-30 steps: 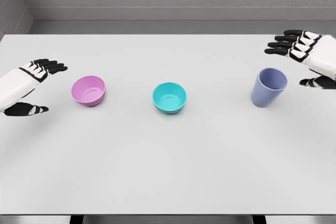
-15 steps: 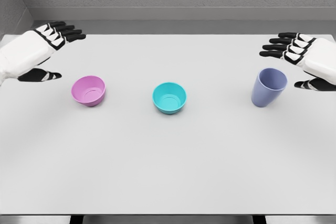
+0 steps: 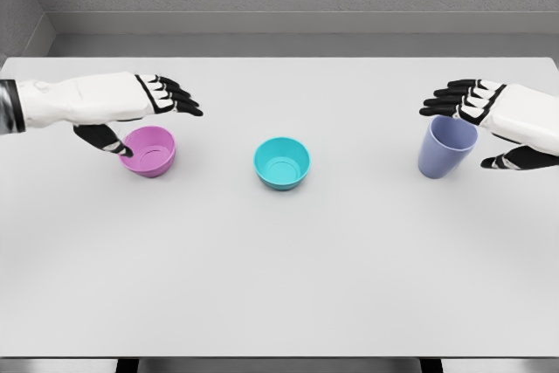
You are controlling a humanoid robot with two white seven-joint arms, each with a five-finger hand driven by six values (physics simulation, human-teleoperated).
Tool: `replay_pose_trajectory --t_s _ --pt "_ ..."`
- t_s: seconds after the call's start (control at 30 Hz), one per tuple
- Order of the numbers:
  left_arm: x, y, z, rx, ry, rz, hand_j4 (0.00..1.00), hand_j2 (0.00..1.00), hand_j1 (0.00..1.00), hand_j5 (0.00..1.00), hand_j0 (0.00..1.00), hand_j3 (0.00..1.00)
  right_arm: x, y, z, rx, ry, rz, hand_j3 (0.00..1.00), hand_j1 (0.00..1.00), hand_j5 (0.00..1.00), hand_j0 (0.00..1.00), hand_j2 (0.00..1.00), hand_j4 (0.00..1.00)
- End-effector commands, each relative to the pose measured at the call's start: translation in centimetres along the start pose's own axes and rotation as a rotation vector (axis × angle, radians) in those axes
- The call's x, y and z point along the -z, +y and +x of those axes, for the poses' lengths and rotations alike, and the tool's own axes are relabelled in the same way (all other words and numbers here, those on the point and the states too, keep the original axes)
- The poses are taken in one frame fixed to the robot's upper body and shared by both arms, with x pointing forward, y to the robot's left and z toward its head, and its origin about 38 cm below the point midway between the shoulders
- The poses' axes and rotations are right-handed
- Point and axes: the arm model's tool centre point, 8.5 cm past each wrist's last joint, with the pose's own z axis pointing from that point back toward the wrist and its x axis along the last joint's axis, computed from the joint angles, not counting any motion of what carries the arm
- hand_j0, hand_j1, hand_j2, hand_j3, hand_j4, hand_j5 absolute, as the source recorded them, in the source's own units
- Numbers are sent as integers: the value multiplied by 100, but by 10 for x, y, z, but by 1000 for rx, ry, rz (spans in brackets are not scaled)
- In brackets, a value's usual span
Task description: Stacking bowl and cup with both arms
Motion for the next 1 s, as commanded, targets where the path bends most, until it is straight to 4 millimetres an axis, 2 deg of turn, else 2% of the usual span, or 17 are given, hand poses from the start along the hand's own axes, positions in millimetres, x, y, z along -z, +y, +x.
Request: replay_pose_trajectory --t_s 0.0,0.1,0.17,0.27,0.33,0.4,0.57,0.63,0.8,0.97 --pt "-4 -4 1 -65 -26 -10 100 100 100 100 100 100 0 -1 -1 20 -1 -7 100 100 100 100 100 100" --pt "-2 0 5 -72 -39 5 100 100 100 100 100 100 -8 -1 -13 85 34 -41 100 100 100 100 100 100" --pt "1 1 3 -118 24 3 100 100 100 100 100 100 -12 7 -21 118 52 34 100 100 100 100 100 100" --pt "1 -7 -8 -159 118 -26 100 100 100 100 100 100 -1 10 -22 137 29 73 100 100 100 100 100 100" --pt "1 -14 -13 -110 175 -72 100 100 100 100 100 100 2 13 -25 145 29 82 100 100 100 100 100 100" --pt "1 -21 -14 -93 190 -96 100 100 100 100 100 100 15 20 -32 171 21 101 100 100 100 100 100 100" --pt "-1 -24 -12 -92 184 -106 100 100 100 100 100 100 16 21 -40 186 33 107 100 100 100 100 100 100" --pt "-1 -25 -11 -92 181 -108 100 100 100 100 100 100 22 22 -42 189 26 125 100 100 100 100 100 100" --pt "0 -43 -12 -127 185 -132 100 100 100 100 100 100 21 28 -48 207 46 135 100 100 100 100 100 100" --pt "1 -47 -19 -126 210 -144 100 100 100 100 100 100 28 23 -49 203 36 109 100 100 100 100 100 100"
